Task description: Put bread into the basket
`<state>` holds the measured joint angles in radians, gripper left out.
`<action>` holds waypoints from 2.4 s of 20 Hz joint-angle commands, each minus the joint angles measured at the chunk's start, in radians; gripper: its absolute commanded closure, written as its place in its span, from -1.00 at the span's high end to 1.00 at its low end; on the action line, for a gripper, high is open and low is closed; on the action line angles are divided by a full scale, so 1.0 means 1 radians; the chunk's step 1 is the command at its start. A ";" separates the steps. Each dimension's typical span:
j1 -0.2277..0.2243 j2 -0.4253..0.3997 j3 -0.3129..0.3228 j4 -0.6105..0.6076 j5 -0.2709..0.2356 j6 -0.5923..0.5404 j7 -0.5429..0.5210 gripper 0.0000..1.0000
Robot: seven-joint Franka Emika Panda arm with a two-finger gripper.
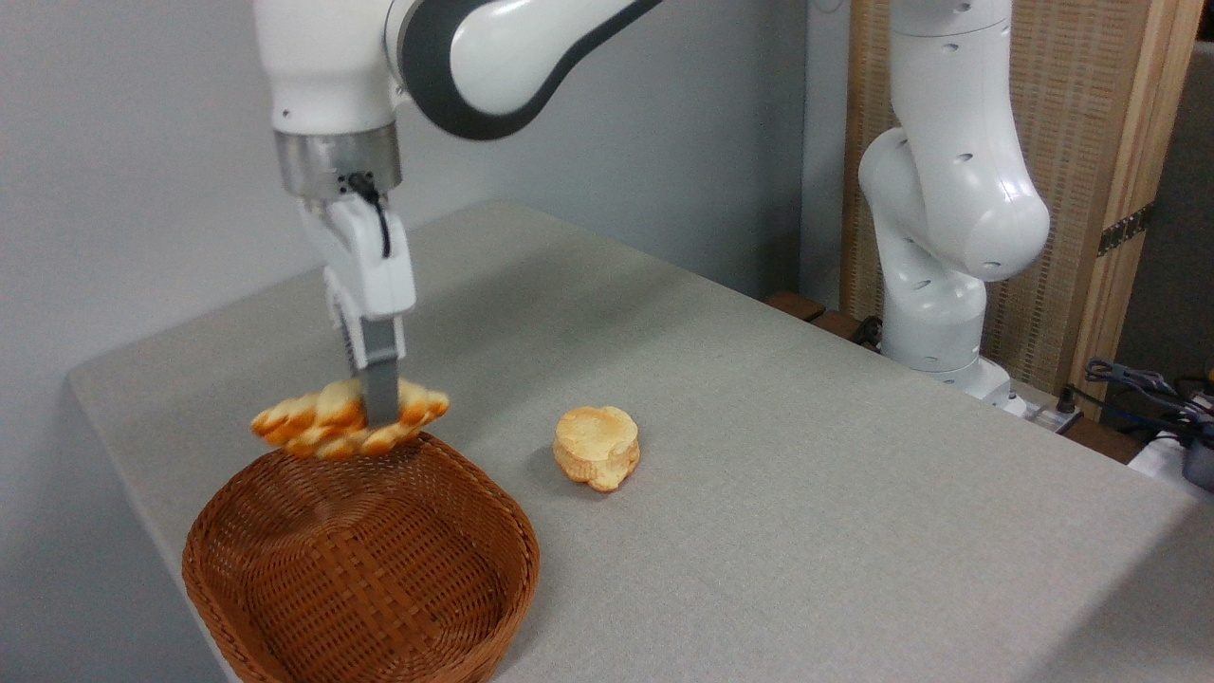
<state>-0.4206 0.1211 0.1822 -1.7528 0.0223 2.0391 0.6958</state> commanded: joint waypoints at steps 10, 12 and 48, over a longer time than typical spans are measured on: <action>-0.007 0.092 0.017 0.059 -0.004 0.095 0.002 0.98; -0.007 0.091 0.017 0.059 -0.002 0.095 0.002 0.99; 0.011 -0.081 0.121 0.044 -0.064 -0.278 -0.125 1.00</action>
<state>-0.3982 0.0512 0.2884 -1.7052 -0.0276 1.7833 0.5724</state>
